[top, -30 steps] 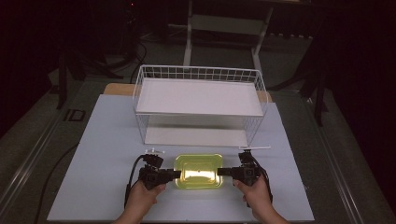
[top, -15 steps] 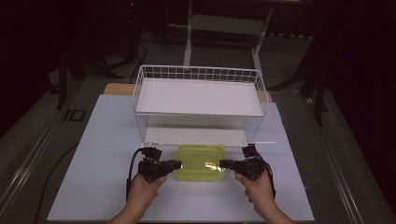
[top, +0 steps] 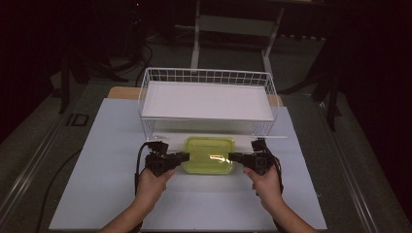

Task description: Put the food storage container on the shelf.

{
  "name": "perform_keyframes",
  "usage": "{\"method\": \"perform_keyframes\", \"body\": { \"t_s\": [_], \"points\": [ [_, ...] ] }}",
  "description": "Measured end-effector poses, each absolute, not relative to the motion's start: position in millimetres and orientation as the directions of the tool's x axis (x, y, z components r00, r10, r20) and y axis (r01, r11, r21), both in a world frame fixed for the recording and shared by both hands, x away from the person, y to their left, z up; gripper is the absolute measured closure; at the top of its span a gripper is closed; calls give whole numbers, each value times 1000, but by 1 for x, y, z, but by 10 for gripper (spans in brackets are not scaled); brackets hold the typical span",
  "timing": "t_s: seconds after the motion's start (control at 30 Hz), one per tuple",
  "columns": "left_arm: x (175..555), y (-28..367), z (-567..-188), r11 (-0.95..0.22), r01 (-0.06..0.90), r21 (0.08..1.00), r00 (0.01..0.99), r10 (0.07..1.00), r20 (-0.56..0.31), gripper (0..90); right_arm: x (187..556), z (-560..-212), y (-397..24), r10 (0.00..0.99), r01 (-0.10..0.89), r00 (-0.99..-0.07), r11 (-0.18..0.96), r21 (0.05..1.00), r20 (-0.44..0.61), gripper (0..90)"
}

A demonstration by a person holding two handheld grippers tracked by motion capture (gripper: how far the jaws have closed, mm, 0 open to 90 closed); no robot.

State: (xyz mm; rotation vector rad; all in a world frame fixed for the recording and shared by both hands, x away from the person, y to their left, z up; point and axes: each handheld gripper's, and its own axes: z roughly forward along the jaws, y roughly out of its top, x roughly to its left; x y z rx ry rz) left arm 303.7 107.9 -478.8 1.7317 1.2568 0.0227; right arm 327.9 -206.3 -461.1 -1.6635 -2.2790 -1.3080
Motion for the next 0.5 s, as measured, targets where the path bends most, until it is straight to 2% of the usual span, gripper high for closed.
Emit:
{"method": "perform_keyframes", "body": {
  "t_s": [0.5],
  "points": [
    [333,110,-503,5,711,703,456,758,-467,797,355,-484,-196,803,791,-402,62,609,440,788]
  ]
}}
